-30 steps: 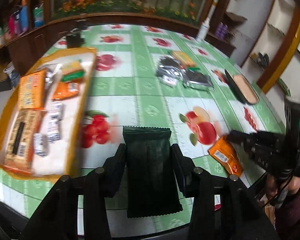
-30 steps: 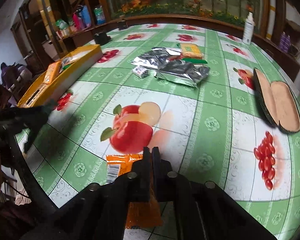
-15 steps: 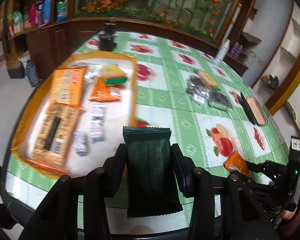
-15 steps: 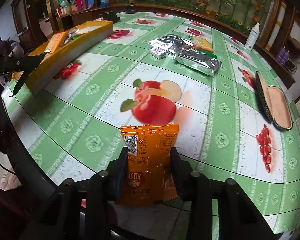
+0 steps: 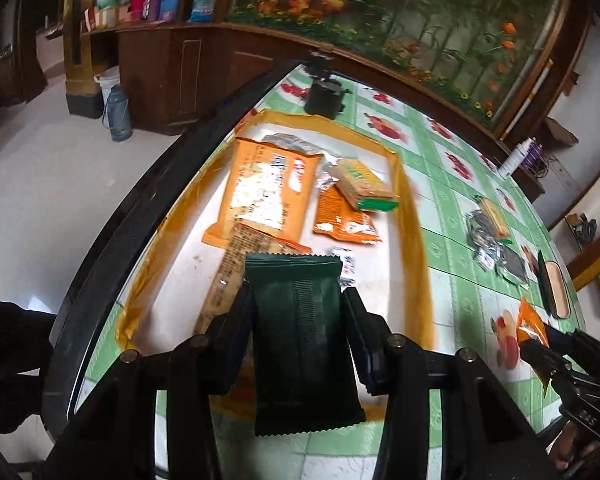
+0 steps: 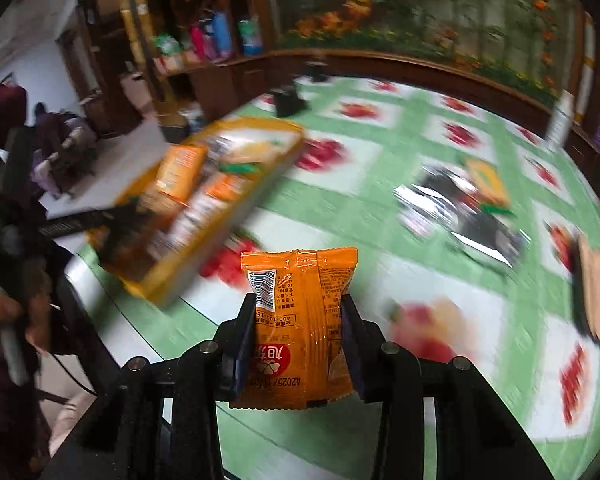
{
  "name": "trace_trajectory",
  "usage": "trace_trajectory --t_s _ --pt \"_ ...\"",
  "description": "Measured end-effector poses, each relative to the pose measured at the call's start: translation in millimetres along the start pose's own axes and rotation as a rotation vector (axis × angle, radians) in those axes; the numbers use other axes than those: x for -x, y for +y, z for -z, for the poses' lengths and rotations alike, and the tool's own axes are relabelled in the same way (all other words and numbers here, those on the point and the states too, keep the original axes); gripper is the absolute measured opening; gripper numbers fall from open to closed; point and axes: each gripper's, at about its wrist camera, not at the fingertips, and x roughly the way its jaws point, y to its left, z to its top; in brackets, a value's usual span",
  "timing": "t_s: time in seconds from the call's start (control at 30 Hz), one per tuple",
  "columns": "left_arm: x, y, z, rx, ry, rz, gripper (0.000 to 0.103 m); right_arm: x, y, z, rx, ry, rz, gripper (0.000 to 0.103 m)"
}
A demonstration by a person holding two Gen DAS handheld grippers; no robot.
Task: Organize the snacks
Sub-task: 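Carry the green pack and orange bag into the tray and release both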
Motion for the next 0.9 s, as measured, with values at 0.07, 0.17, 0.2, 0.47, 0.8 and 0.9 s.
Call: trace_trajectory --t_s 0.07,0.17,0.2,0.47,0.8,0.9 --pt "-5.8 2.9 -3.7 -0.001 0.001 -0.014 0.044 -12.8 19.2 -18.1 0.020 -0.002 -0.043 0.042" --pt "-9.8 5.1 -6.1 -0.006 -0.002 -0.040 0.057 -35.1 42.3 -40.9 0.038 0.006 -0.095 0.043" --pt "-9.0 6.4 -6.3 -0.003 -0.008 -0.039 0.064 -44.3 49.6 -48.6 0.039 0.012 -0.110 0.043" --pt "13.0 21.1 -3.6 0.015 -0.097 -0.107 0.075 -97.5 75.0 -81.3 0.014 0.050 -0.175 0.043" --pt "15.1 21.0 -0.1 -0.011 -0.107 -0.225 0.076 -120.5 89.3 -84.8 0.046 0.042 -0.133 0.050" --pt "15.5 17.4 0.6 -0.024 -0.105 -0.229 0.076 -115.9 87.9 -82.9 0.051 0.028 -0.124 0.050"
